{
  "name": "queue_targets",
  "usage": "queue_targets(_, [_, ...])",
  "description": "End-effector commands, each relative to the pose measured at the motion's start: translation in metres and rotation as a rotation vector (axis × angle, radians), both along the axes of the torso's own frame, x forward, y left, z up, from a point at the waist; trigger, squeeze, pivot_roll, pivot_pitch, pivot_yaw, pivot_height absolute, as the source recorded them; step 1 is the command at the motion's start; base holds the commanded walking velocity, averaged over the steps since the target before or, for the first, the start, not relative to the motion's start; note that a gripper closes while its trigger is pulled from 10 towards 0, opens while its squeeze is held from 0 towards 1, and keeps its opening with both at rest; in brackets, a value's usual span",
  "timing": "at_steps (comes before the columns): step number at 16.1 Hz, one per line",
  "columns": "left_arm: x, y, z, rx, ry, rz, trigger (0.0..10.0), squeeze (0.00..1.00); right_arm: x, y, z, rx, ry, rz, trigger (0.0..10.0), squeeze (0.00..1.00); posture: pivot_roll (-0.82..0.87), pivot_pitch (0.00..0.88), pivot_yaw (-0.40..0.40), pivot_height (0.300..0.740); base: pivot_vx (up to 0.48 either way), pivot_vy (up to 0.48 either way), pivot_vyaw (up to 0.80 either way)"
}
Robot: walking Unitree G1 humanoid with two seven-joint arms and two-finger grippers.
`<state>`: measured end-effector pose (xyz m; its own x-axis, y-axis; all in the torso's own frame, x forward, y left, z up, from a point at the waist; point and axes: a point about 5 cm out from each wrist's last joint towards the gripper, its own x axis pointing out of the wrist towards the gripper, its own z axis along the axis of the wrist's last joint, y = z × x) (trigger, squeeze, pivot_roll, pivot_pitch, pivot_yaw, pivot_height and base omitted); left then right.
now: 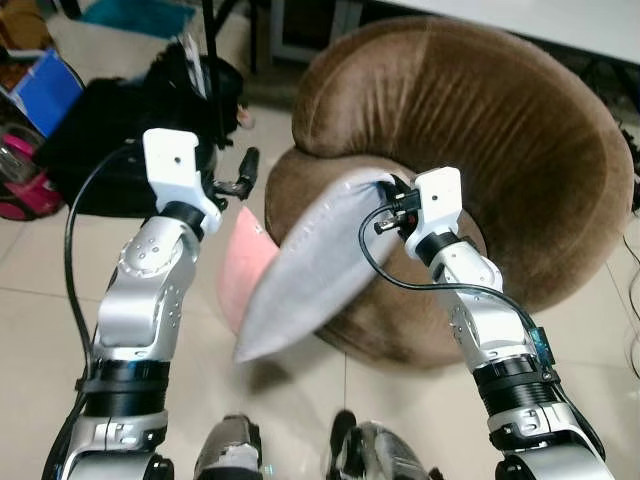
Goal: Move the pillow to the sofa from floor
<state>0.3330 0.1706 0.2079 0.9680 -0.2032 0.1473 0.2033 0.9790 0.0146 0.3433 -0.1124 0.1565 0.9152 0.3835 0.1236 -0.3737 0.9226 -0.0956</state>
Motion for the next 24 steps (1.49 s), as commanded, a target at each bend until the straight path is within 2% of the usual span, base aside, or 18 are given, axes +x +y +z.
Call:
queue_targets(1, [0.002, -0.004, -0.003, 0.018, 0.007, -0.015, 10.0, 0.0, 0.001, -0.01, 0.008, 0.012, -0.054, -0.037, 10.0, 0.0, 0.26, 0.093, -0.115, 0.74, 0.0, 0.0, 0.0])
queue_targets(4, [0.001, -0.003, -0.017, 0.02, 0.056, -0.015, 10.0, 0.0, 0.0, -0.007, -0.001, -0.001, -0.028, -0.037, 10.0, 0.0, 0.24, 0.103, -0.106, 0.74, 0.0, 0.0, 0.0])
queue_targets(7, [-0.008, 0.003, -0.038, 0.003, 0.097, 0.016, 10.0, 0.0, -0.008, -0.013, -0.017, 0.003, 0.016, -0.064, 10.0, 0.0, 0.24, 0.114, -0.111, 0.74, 0.0, 0.0, 0.0])
queue_targets(9, [-0.012, 0.007, -0.047, -0.044, 0.121, 0.046, 10.0, 0.0, -0.012, -0.012, -0.021, 0.006, 0.022, -0.063, 10.0, 0.0, 0.24, 0.125, -0.112, 0.74, 0.0, 0.0, 0.0])
queue_targets(11, [-0.014, -0.001, -0.053, -0.048, 0.14, 0.025, 10.0, 0.0, -0.015, -0.009, -0.023, 0.007, 0.024, -0.055, 10.0, 0.0, 0.23, 0.132, -0.109, 0.74, 0.0, 0.0, 0.0])
queue_targets(18, [-0.01, -0.016, -0.055, -0.08, 0.161, -0.03, 10.0, 0.0, -0.02, -0.013, -0.025, 0.01, 0.028, -0.085, 10.0, 0.0, 0.18, 0.132, -0.093, 0.74, 0.0, 0.0, 0.0])
queue_targets(24, [-0.003, -0.016, -0.048, -0.074, 0.14, -0.035, 10.0, 0.0, -0.018, -0.012, -0.021, 0.008, 0.019, -0.094, 10.0, 0.0, 0.18, 0.136, -0.095, 0.74, 0.0, 0.0, 0.0])
